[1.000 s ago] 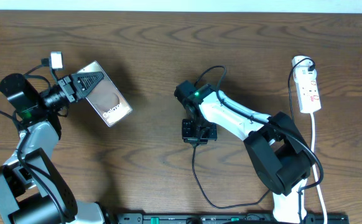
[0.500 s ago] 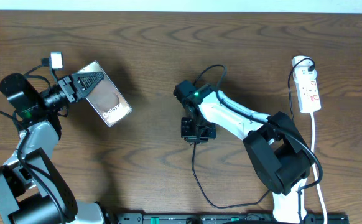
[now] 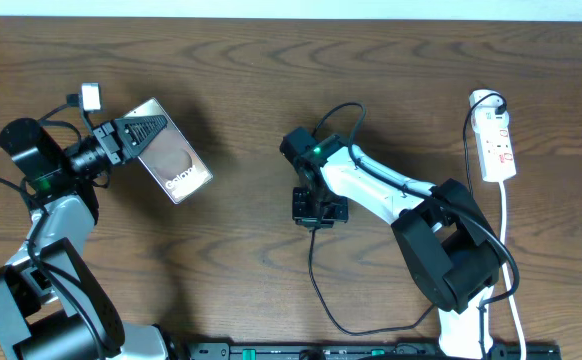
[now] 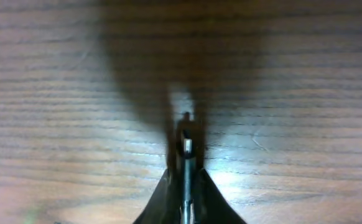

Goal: Plug charger to phone and switch on socket

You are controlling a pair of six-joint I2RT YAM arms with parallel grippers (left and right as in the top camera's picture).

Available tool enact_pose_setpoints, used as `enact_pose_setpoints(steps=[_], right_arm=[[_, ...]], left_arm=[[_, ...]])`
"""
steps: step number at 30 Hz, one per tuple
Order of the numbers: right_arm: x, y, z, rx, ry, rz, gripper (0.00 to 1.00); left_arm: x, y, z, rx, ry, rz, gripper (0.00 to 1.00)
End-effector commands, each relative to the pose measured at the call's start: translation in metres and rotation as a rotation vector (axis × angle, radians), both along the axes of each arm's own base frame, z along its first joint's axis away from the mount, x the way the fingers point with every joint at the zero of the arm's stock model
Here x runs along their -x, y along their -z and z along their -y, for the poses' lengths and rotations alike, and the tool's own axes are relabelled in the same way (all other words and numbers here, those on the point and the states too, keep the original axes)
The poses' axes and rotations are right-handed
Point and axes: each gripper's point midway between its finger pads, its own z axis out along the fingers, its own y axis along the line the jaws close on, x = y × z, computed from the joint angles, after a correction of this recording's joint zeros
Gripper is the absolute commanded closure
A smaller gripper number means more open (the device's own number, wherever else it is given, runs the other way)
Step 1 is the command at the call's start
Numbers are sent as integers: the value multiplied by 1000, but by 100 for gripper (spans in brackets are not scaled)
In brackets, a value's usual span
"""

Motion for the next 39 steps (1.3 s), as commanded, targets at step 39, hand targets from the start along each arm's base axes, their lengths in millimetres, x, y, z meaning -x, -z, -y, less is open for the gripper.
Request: enact_pose_setpoints(steps=[39], right_arm=[[26, -81, -84, -1093, -534, -43, 99]], left_arm=[[4, -11, 2, -20, 25, 49, 92]])
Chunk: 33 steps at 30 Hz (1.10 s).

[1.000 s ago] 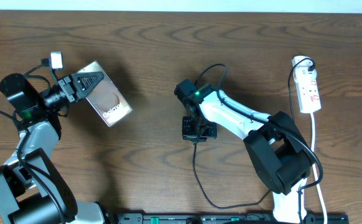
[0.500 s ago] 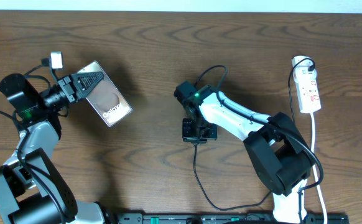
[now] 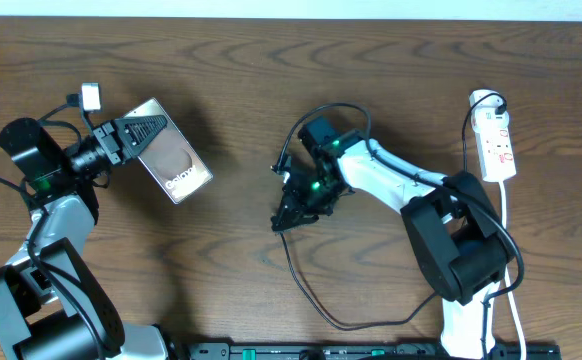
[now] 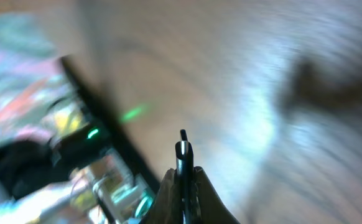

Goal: Plug charger to phone and switch on socket

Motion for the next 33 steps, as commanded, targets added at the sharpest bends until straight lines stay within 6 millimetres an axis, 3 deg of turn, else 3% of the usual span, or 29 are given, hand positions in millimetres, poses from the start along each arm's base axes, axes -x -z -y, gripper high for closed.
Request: enact_pose_setpoints(steps=[1, 16, 18, 21, 24, 29, 33], right_arm=[[7, -34, -13, -337, -135, 66, 99], [3, -37, -20, -452, -228, 228, 99], [-1, -25, -15, -338, -187, 193, 99], [-11, 10, 4, -21, -59, 124, 99], [-10, 44, 53, 406, 97, 37, 99], [11, 53, 109, 724, 83, -5, 99], [20, 51, 120, 819, 91, -28, 99]], left_arm=[[4, -11, 2, -20, 25, 49, 92], [4, -11, 2, -20, 25, 49, 92], [4, -11, 2, -20, 25, 49, 92], [4, -11, 2, -20, 25, 49, 92], [4, -11, 2, -20, 25, 49, 92], [4, -11, 2, -26, 25, 58, 92], [4, -11, 2, -26, 25, 58, 92]])
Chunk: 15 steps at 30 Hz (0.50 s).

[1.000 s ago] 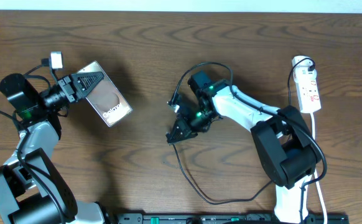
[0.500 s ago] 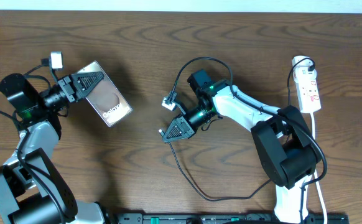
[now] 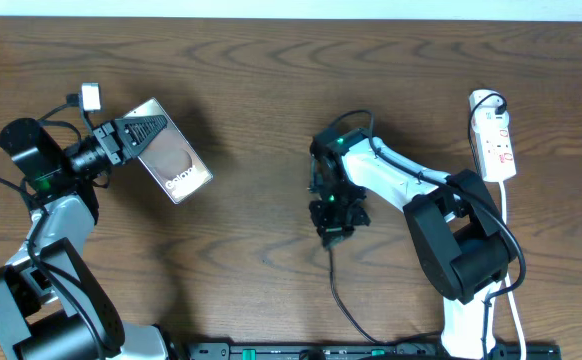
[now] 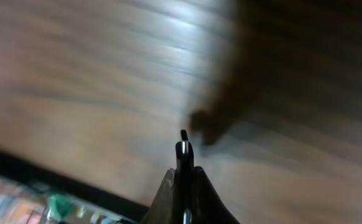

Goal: Plug charger to phone and switch on socket

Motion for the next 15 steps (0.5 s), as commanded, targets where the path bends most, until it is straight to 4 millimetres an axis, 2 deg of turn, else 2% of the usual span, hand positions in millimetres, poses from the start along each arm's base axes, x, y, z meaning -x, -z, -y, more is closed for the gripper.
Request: enact_pose_setpoints(steps=[1, 7, 15], right_arm=[[-2, 8, 18, 169, 24, 39, 99], [4, 10, 17, 232, 18, 62, 99], [12, 13, 1, 232, -8, 90, 99]], left_arm=[[4, -11, 2, -22, 25, 52, 92], [4, -11, 2, -22, 25, 52, 92], [4, -11, 2, -20, 25, 48, 92]])
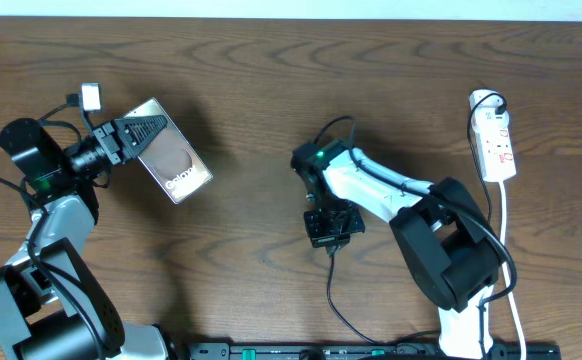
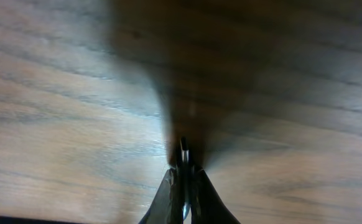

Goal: Plug charger to phone and switch on socket

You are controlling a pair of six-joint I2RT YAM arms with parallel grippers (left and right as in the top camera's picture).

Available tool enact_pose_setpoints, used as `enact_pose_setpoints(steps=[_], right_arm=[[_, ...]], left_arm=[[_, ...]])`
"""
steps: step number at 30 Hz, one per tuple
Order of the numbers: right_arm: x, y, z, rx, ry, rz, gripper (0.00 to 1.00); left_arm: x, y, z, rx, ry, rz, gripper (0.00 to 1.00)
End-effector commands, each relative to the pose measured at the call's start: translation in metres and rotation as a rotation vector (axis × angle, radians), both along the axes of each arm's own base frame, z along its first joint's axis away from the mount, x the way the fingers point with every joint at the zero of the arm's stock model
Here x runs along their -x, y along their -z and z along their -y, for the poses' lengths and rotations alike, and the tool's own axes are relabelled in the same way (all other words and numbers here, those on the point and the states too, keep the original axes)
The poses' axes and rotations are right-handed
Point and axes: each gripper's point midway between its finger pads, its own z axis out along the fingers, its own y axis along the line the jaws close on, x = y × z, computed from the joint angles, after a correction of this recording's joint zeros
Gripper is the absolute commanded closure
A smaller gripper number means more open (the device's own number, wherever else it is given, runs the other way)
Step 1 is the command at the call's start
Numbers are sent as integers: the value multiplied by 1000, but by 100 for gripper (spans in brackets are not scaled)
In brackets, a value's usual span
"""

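Observation:
The phone (image 1: 174, 164) lies tilted at the upper left in the overhead view, its shiny back up, and my left gripper (image 1: 136, 133) is shut on its near edge. Near the table's middle my right gripper (image 1: 329, 228) points down at the wood. In the right wrist view the right gripper (image 2: 183, 168) is shut on the thin metal charger plug (image 2: 183, 148), whose tip sticks out just above the table. The black charger cable (image 1: 332, 288) trails from it toward the front edge. The white socket strip (image 1: 497, 146) lies at the far right.
A small white adapter (image 1: 91, 97) with a black lead sits behind the left arm. A white plug (image 1: 484, 100) is in the strip's far end, its white cord (image 1: 508, 235) running down the right side. The brown wooden table (image 1: 241, 250) lies between the phone and my right gripper.
My right gripper has shifted slightly left and nearer the front edge, still holding the plug. Its wrist view is now square to the wood. The left arm and the phone are unchanged.
My right gripper first held the plug low over the table's middle. It was then tilted to the left, its camera catching the table's front edge, then further right. Now it points down at the middle again. The phone stayed in my left gripper throughout.

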Motion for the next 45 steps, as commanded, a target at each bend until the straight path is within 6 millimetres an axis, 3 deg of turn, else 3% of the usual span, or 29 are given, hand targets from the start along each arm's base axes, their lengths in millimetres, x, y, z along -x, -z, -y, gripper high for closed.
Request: enact_pose_setpoints(steps=[1, 20, 23, 26, 28, 31, 40, 45], right_arm=[[2, 5, -2, 35, 14, 15, 99], [5, 8, -5, 7, 9, 5, 99], [5, 2, -43, -275, -98, -33, 99], [7, -26, -93, -708, -221, -63, 99], [4, -48, -113, -925, -261, -60, 99], [0, -61, -123, -1060, -311, -25, 99], [-8, -78, -140, -1242, -417, 66, 99], [-17, -107, -158, -1462, -487, 149, 99]], left_arm=[[4, -11, 2, -20, 25, 48, 92], [4, -10, 2, -15, 25, 39, 92], [4, -10, 2, -15, 25, 40, 92], [4, -10, 2, -15, 25, 40, 92], [4, -10, 2, -15, 25, 40, 92], [4, -10, 2, -15, 25, 39, 92], [4, -10, 5, -15, 34, 40, 92], [4, -10, 7, -15, 40, 40, 92]])
